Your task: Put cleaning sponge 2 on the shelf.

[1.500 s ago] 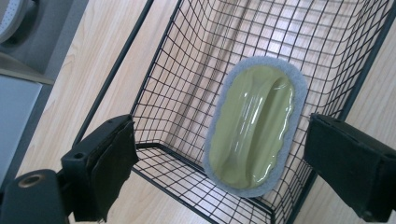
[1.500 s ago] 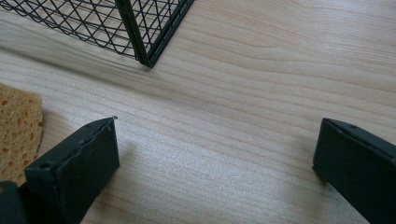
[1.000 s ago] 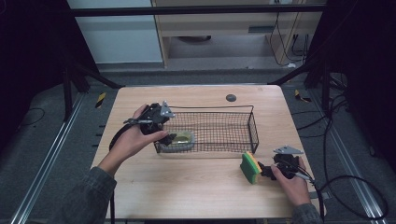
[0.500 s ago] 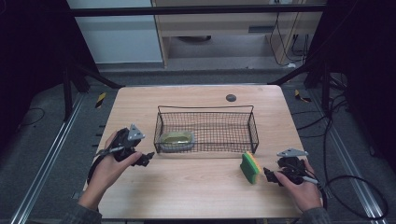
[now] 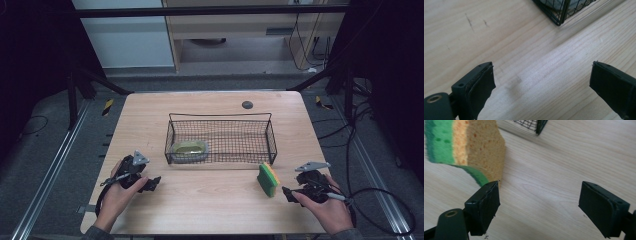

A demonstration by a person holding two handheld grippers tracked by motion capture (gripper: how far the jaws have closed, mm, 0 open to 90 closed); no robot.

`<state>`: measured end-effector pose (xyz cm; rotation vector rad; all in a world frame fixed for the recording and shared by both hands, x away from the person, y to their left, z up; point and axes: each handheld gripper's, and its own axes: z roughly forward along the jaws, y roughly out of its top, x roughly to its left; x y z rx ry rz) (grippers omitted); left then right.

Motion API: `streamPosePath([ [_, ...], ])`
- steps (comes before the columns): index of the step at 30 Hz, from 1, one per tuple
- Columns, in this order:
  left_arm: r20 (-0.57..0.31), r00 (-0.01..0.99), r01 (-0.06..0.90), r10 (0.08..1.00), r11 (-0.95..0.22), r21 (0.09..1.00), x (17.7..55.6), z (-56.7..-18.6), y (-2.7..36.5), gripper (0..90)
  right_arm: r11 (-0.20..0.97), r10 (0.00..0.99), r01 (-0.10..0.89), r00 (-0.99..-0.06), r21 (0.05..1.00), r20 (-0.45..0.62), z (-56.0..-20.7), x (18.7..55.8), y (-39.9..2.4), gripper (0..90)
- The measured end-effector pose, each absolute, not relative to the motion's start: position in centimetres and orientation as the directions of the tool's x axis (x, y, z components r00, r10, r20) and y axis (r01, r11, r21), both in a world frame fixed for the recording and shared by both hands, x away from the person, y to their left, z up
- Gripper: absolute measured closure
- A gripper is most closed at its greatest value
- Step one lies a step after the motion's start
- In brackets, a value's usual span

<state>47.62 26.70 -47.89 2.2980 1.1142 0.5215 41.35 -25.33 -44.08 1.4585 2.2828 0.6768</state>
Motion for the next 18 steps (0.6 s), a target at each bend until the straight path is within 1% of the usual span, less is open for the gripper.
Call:
streamPosePath([
  [3,0.103,0.580,0.609,0.808,-0.514,0.603,47.7,-48.7,26.9,4.9,0.347,0.913,0.752,-0.406,0.560,-0.021,-43.6,41.3,-25.1,18.3],
  [6,0.077,0.553,0.633,0.829,-0.479,0.609,47.8,-49.3,27.5,4.9,0.344,0.913,0.753,-0.407,0.561,-0.014,-42.8,41.3,-24.5,17.7],
  [10,0.056,0.537,0.641,0.842,-0.450,0.621,47.9,-49.6,28.0,4.0,0.341,0.911,0.759,-0.413,0.555,0.006,-41.5,41.3,-23.8,17.3],
  [13,0.025,0.525,0.641,0.851,-0.416,0.645,48.0,-50.1,28.3,1.0,0.348,0.904,0.754,-0.427,0.557,0.013,-40.3,41.3,-23.1,17.0],
  [18,0.026,0.519,0.629,0.854,-0.403,0.665,48.0,-50.4,28.2,0.0,0.369,0.900,0.757,-0.436,0.539,-0.004,-39.1,41.7,-22.2,17.4],
])
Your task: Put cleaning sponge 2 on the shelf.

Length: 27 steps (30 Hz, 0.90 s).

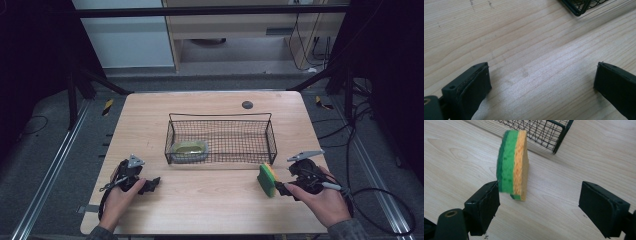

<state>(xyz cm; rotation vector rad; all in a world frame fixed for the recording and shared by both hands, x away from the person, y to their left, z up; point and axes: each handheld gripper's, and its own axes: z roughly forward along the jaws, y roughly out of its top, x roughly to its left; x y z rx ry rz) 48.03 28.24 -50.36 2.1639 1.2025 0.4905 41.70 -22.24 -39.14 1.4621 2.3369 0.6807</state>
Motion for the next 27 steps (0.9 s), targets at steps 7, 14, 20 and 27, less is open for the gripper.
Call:
streamPosePath([
  [7,0.027,0.516,0.620,0.856,-0.395,0.678,48.0,-50.5,28.3,0.0,0.376,0.897,0.758,-0.442,0.534,-0.004,-39.1,42.7,-21.4,20.6],
  [14,0.023,0.515,0.614,0.857,-0.388,0.687,47.9,-50.6,28.3,0.0,0.387,0.888,0.761,-0.459,0.521,0.011,-39.4,43.8,-19.9,24.7],
  [20,0.023,0.517,0.612,0.856,-0.388,0.689,48.0,-50.6,28.3,0.0,0.399,0.884,0.772,-0.467,0.495,0.016,-40.0,44.8,-18.8,28.4],
  [27,0.022,0.518,0.611,0.855,-0.388,0.691,48.0,-50.6,28.3,0.0,0.413,0.882,0.787,-0.470,0.459,0.013,-40.7,45.9,-17.8,32.0],
])
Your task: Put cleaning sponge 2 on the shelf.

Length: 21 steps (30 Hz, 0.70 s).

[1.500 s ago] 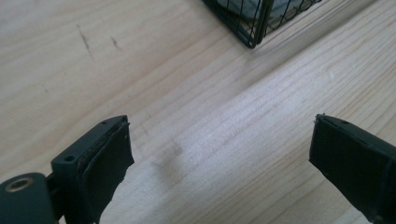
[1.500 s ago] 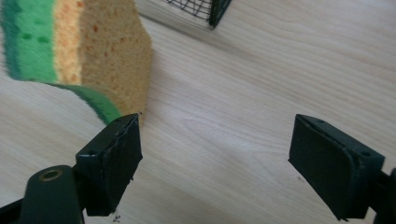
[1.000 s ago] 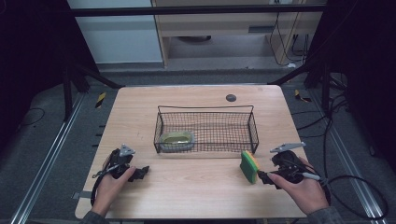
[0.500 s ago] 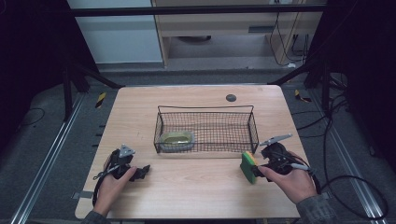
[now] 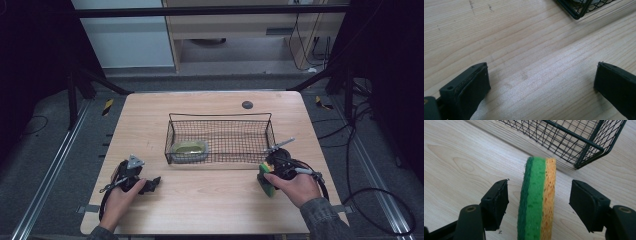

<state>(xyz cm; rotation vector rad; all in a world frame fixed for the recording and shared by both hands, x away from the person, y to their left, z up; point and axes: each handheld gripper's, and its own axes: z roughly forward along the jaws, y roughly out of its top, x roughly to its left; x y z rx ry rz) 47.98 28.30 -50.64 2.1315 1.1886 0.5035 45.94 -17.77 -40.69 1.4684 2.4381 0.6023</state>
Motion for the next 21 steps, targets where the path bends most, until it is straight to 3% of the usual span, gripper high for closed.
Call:
streamPosePath([
  [16,0.020,0.519,0.609,0.854,-0.387,0.693,48.0,-50.7,28.3,0.0,0.438,0.882,0.827,-0.471,0.352,0.010,-41.8,47.2,-17.3,39.6],
  [21,0.021,0.519,0.608,0.854,-0.387,0.693,48.0,-50.7,28.3,0.0,0.446,0.879,0.834,-0.477,0.326,0.017,-42.1,47.1,-17.2,52.0],
])
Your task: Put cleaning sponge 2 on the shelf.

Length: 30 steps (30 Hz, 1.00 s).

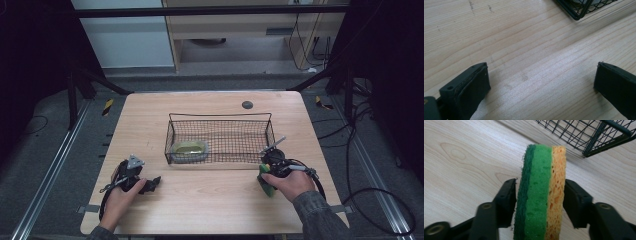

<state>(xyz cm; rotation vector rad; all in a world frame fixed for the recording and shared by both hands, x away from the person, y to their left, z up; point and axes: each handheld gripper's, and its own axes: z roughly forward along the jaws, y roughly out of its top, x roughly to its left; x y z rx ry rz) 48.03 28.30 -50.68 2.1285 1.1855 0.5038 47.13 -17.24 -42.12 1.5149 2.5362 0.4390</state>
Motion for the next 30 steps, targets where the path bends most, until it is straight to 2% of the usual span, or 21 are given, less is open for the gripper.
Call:
streamPosePath([
  [2,0.021,0.519,0.608,0.854,-0.386,0.693,48.0,-50.7,28.3,0.0,0.446,0.878,0.834,-0.479,0.326,0.022,-42.1,47.1,-17.4,61.0],
  [4,0.021,0.519,0.608,0.854,-0.386,0.694,48.0,-50.7,28.3,0.0,0.442,0.879,0.837,-0.476,0.323,0.029,-41.9,47.1,-17.6,63.6],
  [24,0.020,0.522,0.606,0.853,-0.387,0.695,48.0,-50.7,28.3,0.0,0.322,0.928,0.833,-0.372,0.449,0.025,-37.1,47.8,-24.4,63.8],
  [30,0.021,0.521,0.605,0.853,-0.387,0.696,48.0,-50.7,28.3,0.0,0.309,0.932,0.823,-0.361,0.477,0.020,-35.8,48.6,-25.1,63.8],
])
